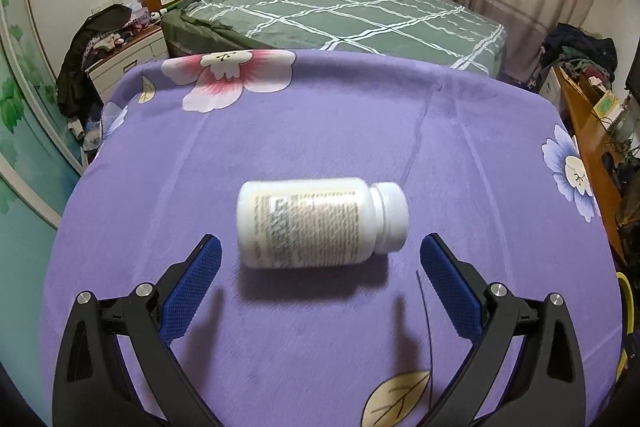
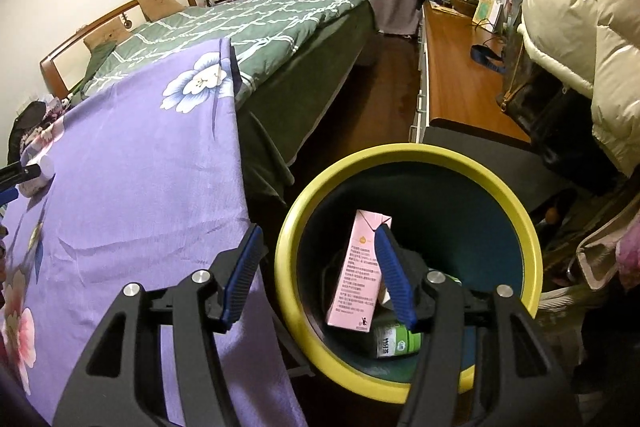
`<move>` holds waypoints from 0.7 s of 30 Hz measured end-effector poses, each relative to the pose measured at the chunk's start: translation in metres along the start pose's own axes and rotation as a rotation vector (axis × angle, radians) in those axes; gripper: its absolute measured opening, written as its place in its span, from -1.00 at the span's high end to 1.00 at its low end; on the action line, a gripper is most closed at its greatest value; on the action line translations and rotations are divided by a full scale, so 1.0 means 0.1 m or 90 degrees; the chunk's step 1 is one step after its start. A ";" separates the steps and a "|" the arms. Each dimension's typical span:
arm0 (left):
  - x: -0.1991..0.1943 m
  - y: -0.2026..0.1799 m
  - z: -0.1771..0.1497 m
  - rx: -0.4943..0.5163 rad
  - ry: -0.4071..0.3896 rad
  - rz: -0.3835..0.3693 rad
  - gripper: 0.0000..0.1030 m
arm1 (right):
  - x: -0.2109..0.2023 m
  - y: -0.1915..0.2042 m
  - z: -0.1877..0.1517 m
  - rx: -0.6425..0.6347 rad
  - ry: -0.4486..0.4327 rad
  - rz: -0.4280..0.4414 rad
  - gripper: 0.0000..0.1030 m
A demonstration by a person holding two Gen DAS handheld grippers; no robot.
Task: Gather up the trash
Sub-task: 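Grasp the white pill bottle with the left gripper, then carry the white bottle over the bin and open the left gripper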
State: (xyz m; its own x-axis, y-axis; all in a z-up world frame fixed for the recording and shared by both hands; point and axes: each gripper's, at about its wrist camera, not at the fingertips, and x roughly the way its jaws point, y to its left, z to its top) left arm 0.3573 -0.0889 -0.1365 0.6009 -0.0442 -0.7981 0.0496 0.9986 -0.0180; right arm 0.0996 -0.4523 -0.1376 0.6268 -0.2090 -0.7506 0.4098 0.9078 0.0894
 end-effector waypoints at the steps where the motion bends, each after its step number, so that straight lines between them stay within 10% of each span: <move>1: 0.02 -0.02 0.02 0.003 0.000 0.003 -0.90 | 0.00 -0.01 0.00 0.002 0.000 0.002 -0.08; 21: -0.01 -0.16 -0.03 0.005 0.010 -0.025 -0.63 | 0.00 -0.11 0.01 0.020 -0.005 0.018 -0.07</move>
State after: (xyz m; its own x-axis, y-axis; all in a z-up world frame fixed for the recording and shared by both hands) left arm 0.3537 -0.1047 -0.1376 0.5861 -0.0831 -0.8060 0.0793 0.9958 -0.0450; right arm 0.0961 -0.4630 -0.1380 0.6436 -0.1862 -0.7424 0.4127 0.9013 0.1318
